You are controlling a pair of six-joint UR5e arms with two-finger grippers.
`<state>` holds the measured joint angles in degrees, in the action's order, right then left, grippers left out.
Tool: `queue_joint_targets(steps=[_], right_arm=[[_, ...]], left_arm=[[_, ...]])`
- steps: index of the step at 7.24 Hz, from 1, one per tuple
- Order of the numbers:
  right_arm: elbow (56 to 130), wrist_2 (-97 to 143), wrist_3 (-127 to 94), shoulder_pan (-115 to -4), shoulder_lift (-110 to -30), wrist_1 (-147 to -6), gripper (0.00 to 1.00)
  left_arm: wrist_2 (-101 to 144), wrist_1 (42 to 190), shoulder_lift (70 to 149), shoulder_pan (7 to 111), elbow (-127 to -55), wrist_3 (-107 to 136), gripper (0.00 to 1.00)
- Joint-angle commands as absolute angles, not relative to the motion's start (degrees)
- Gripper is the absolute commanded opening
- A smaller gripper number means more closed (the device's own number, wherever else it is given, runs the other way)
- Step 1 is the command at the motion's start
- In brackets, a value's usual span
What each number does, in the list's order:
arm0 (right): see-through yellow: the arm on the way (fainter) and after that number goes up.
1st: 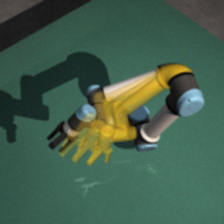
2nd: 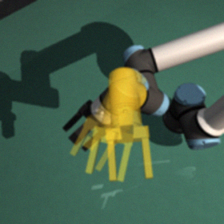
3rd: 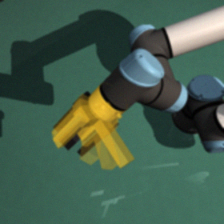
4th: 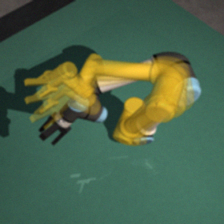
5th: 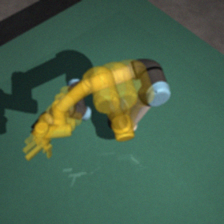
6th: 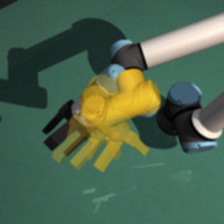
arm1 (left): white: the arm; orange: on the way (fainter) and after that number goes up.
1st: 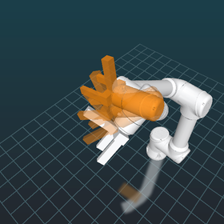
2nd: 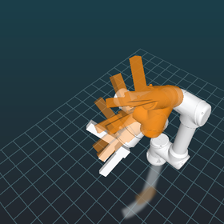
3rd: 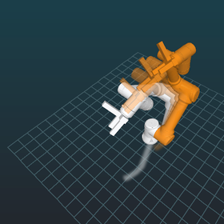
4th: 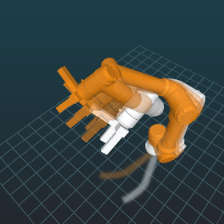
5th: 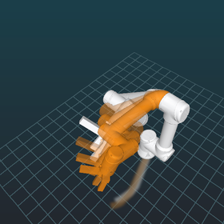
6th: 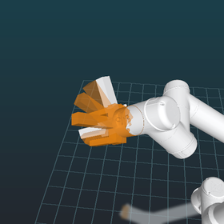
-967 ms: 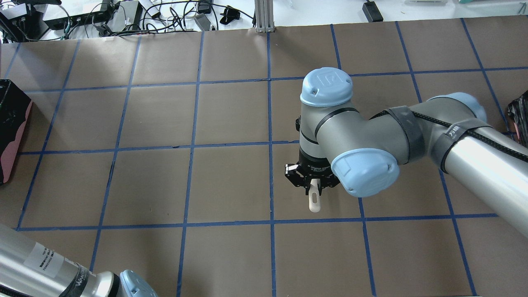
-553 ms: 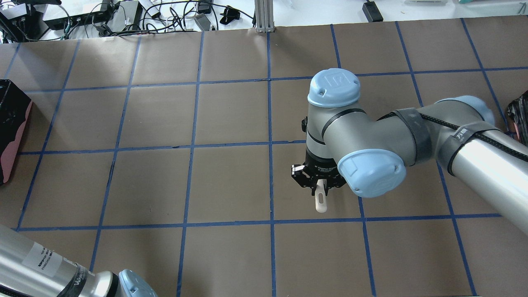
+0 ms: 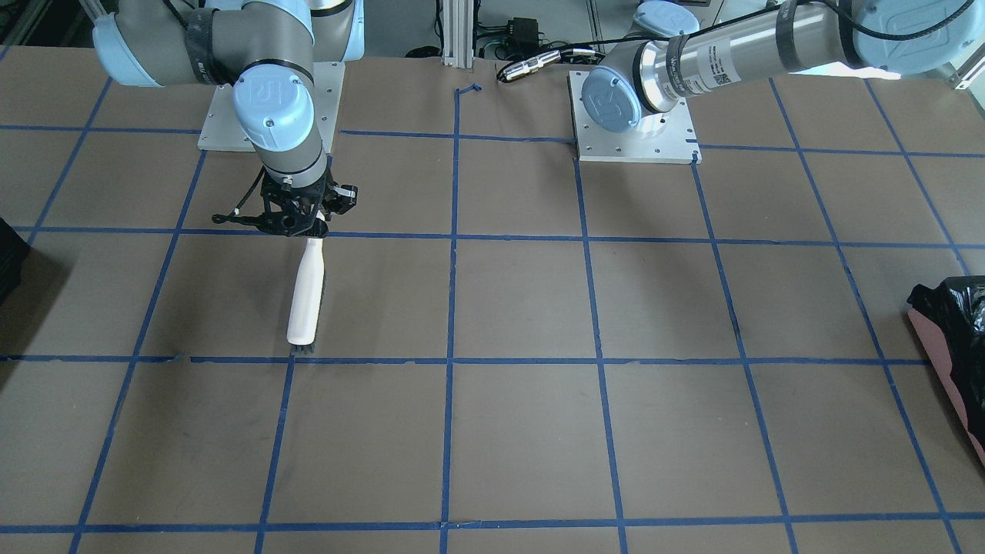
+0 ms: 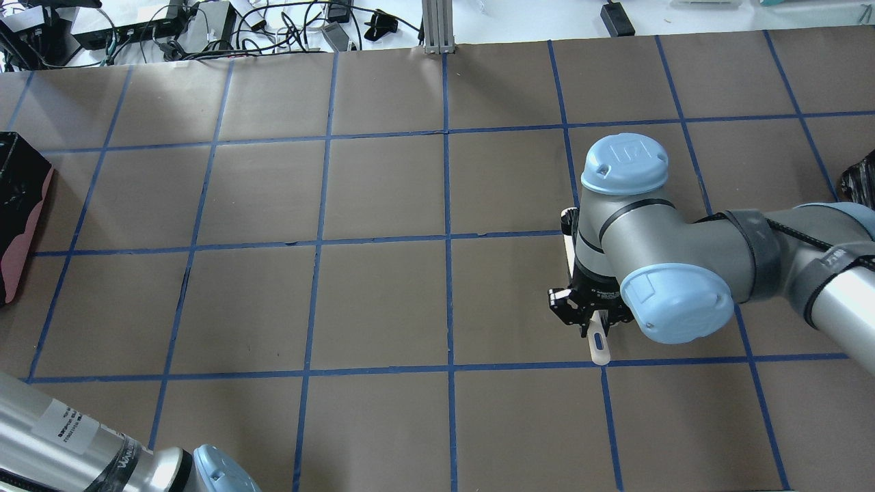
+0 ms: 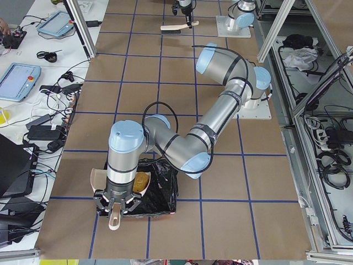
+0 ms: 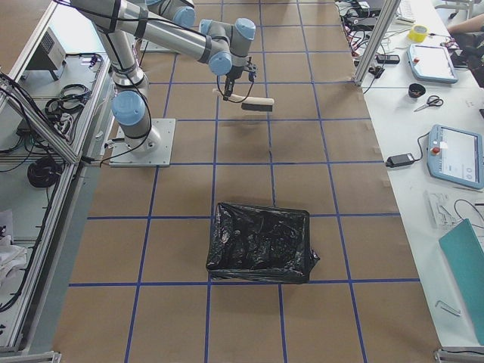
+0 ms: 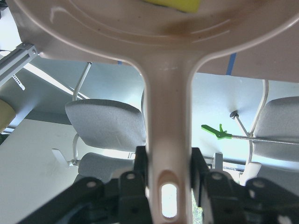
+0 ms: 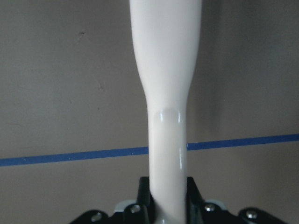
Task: Sweep and dump trash in nearest bin
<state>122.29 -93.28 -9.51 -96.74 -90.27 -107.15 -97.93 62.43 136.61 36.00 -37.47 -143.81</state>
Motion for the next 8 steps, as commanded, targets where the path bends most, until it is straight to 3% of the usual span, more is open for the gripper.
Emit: queue_joint_targets(steps=[1, 3, 5, 8], right_arm=[[123.84, -89.33, -10.27, -98.33, -92.62, -108.37, 0.00], [122.44, -83.59, -17.44, -109.19, -90.11, -112.56, 0.00], [115.35, -83.41, -23.61, -117.03, -81.08, -117.85, 0.00], [113.81, -83.50, -27.16, -119.36, -77.43, -117.51, 0.00]], left_arm=[[-102.29, 50.43, 135.71, 36.04, -43.63, -145.19, 0.00], [-102.48, 38.73, 133.69, 36.04, -50.60, -148.26, 0.00], [-104.06, 35.26, 131.58, 36.73, -52.55, -148.45, 0.00], [-106.78, 22.08, 127.72, 38.67, -63.69, -149.85, 0.00]])
